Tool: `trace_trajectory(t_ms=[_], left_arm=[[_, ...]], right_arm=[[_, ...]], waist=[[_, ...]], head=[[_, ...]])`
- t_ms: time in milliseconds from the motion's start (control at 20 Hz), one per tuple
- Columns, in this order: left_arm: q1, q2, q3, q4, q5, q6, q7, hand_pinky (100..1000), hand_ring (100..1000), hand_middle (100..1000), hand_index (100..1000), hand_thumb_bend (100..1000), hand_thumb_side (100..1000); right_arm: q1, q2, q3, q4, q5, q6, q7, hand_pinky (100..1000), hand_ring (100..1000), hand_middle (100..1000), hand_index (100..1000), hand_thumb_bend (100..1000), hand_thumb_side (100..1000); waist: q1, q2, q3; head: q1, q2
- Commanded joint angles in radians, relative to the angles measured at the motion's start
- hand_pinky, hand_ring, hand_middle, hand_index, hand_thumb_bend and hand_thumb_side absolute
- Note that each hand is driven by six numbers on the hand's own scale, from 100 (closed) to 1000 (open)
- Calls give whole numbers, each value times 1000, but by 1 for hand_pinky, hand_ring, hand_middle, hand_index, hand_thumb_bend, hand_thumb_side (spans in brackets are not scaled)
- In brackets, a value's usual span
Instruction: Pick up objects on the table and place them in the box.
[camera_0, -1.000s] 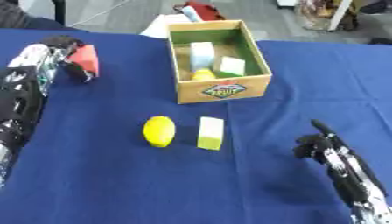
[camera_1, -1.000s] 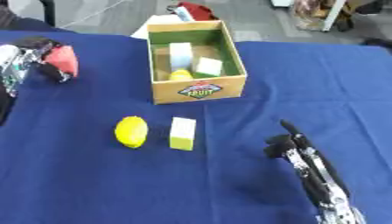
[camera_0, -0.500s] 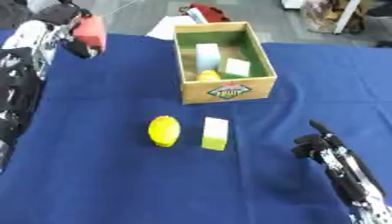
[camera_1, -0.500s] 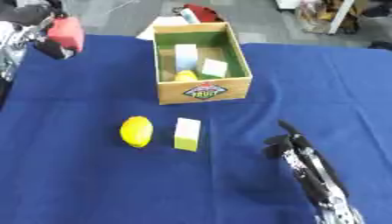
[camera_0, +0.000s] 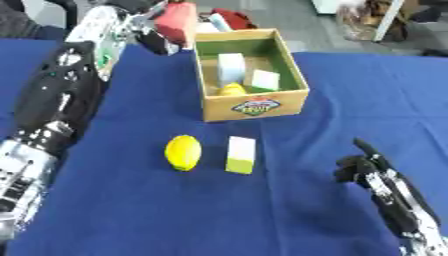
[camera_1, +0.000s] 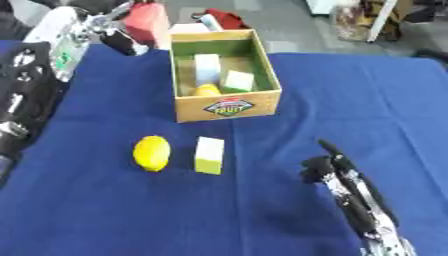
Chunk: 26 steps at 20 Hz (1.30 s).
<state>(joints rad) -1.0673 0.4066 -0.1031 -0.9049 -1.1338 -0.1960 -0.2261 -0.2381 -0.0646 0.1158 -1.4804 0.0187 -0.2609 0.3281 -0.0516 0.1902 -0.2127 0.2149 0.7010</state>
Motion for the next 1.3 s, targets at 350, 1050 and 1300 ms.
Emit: trace_trajectory(t_ms=[350, 1050, 1300], left_arm=[[-14, -96, -38, 61, -136, -39, -40, 818, 766, 801, 948, 340, 278], [-26, 0, -26, -51, -49, -88, -90, 861, 817, 881, 992, 393, 678], [9, 138, -76, -203, 176, -178, -220, 819, 739, 782, 944, 357, 263]], right_arm=[[-17, 9, 8, -19, -10, 0, 10, 649, 654, 666, 1000, 100, 746], [-9, 1, 0, -16, -6, 1, 6, 649, 654, 666, 1000, 100, 735], [-2, -10, -10, -16, -3, 1, -1, 649, 654, 666, 1000, 100, 729]], waist=[[1, -6, -33], [8, -25, -7], [21, -37, 21]], head=[[10, -8], [-10, -5], [-27, 5]])
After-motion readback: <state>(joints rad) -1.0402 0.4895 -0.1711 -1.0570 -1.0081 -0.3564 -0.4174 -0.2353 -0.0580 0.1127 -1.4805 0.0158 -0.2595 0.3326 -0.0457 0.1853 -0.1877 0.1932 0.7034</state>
